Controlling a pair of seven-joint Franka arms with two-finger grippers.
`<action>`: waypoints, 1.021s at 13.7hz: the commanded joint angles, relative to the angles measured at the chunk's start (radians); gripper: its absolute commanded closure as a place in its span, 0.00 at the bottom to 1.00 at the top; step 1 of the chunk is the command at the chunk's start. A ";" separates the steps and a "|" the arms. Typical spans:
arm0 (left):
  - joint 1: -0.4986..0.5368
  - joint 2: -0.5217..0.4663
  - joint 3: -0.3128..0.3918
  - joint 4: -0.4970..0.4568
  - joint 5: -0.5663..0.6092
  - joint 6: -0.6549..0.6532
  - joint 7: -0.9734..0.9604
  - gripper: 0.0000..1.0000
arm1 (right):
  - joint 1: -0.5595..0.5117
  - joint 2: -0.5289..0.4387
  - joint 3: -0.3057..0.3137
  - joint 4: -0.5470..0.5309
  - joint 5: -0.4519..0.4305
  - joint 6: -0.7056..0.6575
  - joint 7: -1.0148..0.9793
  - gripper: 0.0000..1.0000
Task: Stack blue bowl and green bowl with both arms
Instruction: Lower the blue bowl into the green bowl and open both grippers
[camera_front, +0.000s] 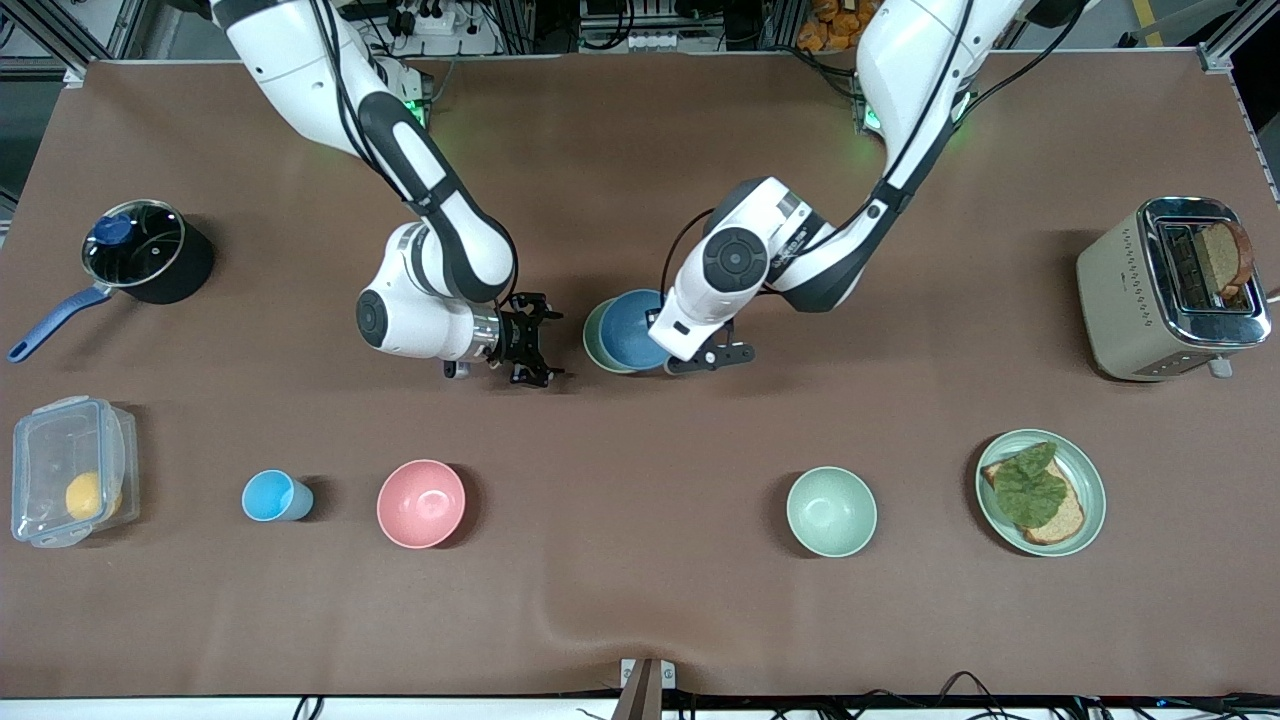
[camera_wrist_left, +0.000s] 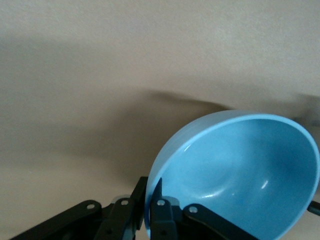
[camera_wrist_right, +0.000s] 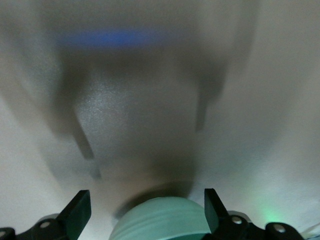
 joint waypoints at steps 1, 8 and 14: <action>-0.024 0.028 0.009 0.037 0.025 0.000 -0.031 1.00 | 0.018 0.008 0.008 -0.001 0.048 0.041 -0.021 0.00; -0.058 0.052 0.015 0.045 0.027 0.019 -0.059 1.00 | 0.018 0.008 0.008 -0.001 0.047 0.039 -0.021 0.00; -0.064 0.060 0.016 0.074 0.070 0.019 -0.075 0.00 | 0.018 0.006 0.008 0.000 0.047 0.039 -0.023 0.00</action>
